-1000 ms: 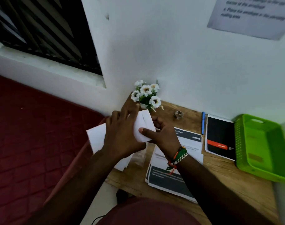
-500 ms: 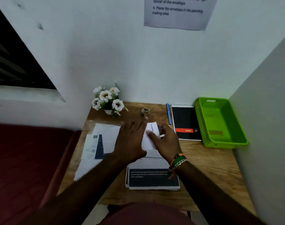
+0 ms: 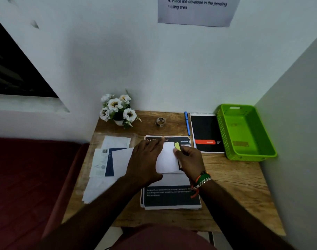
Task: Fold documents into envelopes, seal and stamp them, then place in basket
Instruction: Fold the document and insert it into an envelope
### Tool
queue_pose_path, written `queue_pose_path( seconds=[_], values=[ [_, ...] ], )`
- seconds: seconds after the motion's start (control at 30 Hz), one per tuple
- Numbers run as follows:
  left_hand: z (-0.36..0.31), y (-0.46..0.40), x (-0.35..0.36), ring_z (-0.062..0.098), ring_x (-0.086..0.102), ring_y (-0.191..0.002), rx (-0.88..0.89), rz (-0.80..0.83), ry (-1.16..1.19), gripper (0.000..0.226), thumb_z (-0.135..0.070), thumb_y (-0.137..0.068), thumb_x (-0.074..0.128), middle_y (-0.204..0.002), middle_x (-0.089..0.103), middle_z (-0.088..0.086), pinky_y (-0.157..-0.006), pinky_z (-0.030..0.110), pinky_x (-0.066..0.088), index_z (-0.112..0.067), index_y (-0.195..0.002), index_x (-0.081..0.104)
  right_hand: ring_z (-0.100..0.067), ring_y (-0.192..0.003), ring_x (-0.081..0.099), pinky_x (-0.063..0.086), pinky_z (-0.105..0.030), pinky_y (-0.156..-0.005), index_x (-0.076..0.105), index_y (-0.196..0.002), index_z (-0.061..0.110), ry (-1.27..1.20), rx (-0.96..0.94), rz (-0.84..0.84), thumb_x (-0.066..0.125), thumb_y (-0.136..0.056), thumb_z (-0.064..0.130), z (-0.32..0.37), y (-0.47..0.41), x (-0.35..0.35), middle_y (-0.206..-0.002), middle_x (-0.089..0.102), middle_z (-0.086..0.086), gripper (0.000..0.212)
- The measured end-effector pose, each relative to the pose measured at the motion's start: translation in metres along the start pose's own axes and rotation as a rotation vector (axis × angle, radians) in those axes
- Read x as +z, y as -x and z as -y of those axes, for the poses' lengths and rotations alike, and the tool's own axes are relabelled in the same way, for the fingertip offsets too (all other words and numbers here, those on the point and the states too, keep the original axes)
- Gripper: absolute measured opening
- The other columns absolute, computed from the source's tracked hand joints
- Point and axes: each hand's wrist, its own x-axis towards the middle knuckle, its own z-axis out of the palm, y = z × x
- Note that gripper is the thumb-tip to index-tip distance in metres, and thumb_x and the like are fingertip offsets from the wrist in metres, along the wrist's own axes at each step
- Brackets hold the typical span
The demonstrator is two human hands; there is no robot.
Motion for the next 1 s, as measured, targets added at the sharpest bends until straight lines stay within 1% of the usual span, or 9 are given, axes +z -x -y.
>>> queue_pose_path(
  seconds=[0.1, 0.2, 0.3, 0.43, 0.5, 0.63, 0.8, 0.9, 1.0],
  values=[
    [0.01, 0.0, 0.004, 0.025, 0.025, -0.14, -0.029, 0.021, 0.024, 0.126, -0.056, -0.06, 0.082, -0.157, 0.03, -0.005, -0.115, 0.041, 0.026, -0.031, -0.158, 0.006, -0.021, -0.07, 0.071, 0.06, -0.038, -0.065, 0.077, -0.084, 0.012, 0.039, -0.071, 0.073, 0.071, -0.091, 0.015, 0.003, -0.002, -0.007, -0.073, 0.074, -0.002, 0.01],
    [0.016, -0.001, 0.005, 0.025, 0.03, -0.135, -0.037, 0.052, 0.064, 0.126, -0.054, -0.06, 0.083, -0.156, 0.031, -0.006, -0.11, 0.041, 0.032, -0.033, -0.158, 0.006, -0.012, -0.059, 0.065, 0.053, -0.027, -0.053, 0.076, -0.086, 0.007, -0.066, 0.015, 0.164, 0.069, -0.092, 0.01, 0.008, -0.003, -0.012, -0.068, 0.071, -0.001, 0.01],
    [0.02, -0.002, 0.005, 0.024, 0.034, -0.133, -0.008, 0.06, 0.083, 0.129, -0.054, -0.058, 0.083, -0.155, 0.031, -0.006, -0.107, 0.041, 0.036, -0.034, -0.158, 0.004, -0.009, -0.052, 0.058, 0.049, -0.025, -0.049, 0.071, -0.076, 0.012, -0.109, 0.071, 0.207, 0.069, -0.091, 0.01, 0.008, -0.006, -0.014, -0.061, 0.064, 0.001, 0.015],
    [0.022, -0.002, 0.004, 0.023, 0.031, -0.137, 0.056, 0.037, 0.062, 0.127, -0.055, -0.059, 0.082, -0.157, 0.029, -0.005, -0.112, 0.041, 0.032, -0.032, -0.158, 0.006, -0.009, -0.051, 0.062, 0.047, -0.022, -0.044, 0.069, -0.077, 0.011, -0.073, -0.007, 0.232, 0.071, -0.088, 0.002, 0.006, -0.008, -0.018, -0.061, 0.068, 0.002, 0.014],
    [0.022, -0.002, 0.005, 0.022, 0.03, -0.139, 0.081, 0.03, 0.062, 0.127, -0.055, -0.06, 0.082, -0.159, 0.029, -0.004, -0.114, 0.041, 0.029, -0.03, -0.158, 0.005, -0.014, -0.06, 0.07, 0.052, -0.023, -0.047, 0.072, -0.088, 0.007, -0.055, -0.039, 0.283, 0.071, -0.087, -0.001, 0.005, -0.009, -0.018, -0.071, 0.074, -0.002, 0.009],
    [0.022, -0.002, 0.009, 0.022, 0.035, -0.135, 0.073, 0.037, 0.063, 0.133, -0.058, -0.057, 0.081, -0.157, 0.032, -0.003, -0.113, 0.039, 0.029, -0.03, -0.158, -0.002, -0.024, -0.083, 0.075, 0.062, -0.035, -0.071, 0.075, -0.099, 0.006, 0.063, -0.16, 0.294, 0.073, -0.085, 0.0, 0.005, -0.014, -0.013, -0.089, 0.078, -0.007, 0.015],
    [0.02, -0.003, 0.008, 0.019, 0.04, -0.133, 0.042, -0.009, 0.077, 0.129, -0.059, -0.057, 0.081, -0.151, 0.041, -0.005, -0.114, 0.038, 0.029, -0.031, -0.158, 0.005, -0.017, -0.056, 0.068, 0.06, -0.037, -0.057, 0.073, -0.072, 0.014, 0.256, -0.217, 0.149, 0.075, -0.085, 0.008, -0.003, -0.025, -0.008, -0.063, 0.071, -0.002, 0.015],
    [0.021, -0.005, 0.009, 0.02, 0.04, -0.134, 0.024, 0.008, 0.063, 0.13, -0.061, -0.056, 0.079, -0.15, 0.042, -0.006, -0.117, 0.043, 0.028, -0.033, -0.157, 0.002, -0.026, -0.064, 0.072, 0.061, -0.041, -0.058, 0.077, -0.083, 0.008, 0.177, -0.163, 0.126, 0.077, -0.083, 0.006, -0.011, -0.031, -0.008, -0.073, 0.075, -0.007, 0.002],
    [0.028, -0.008, 0.012, 0.022, 0.039, -0.135, -0.051, 0.094, 0.061, 0.132, -0.061, -0.057, 0.081, -0.153, 0.039, -0.004, -0.117, 0.046, 0.028, -0.032, -0.157, 0.001, -0.021, -0.072, 0.073, 0.061, -0.036, -0.065, 0.076, -0.09, 0.002, 0.024, -0.153, 0.167, 0.078, -0.08, 0.0, -0.013, -0.034, -0.01, -0.082, 0.077, -0.009, 0.01]
  ],
)
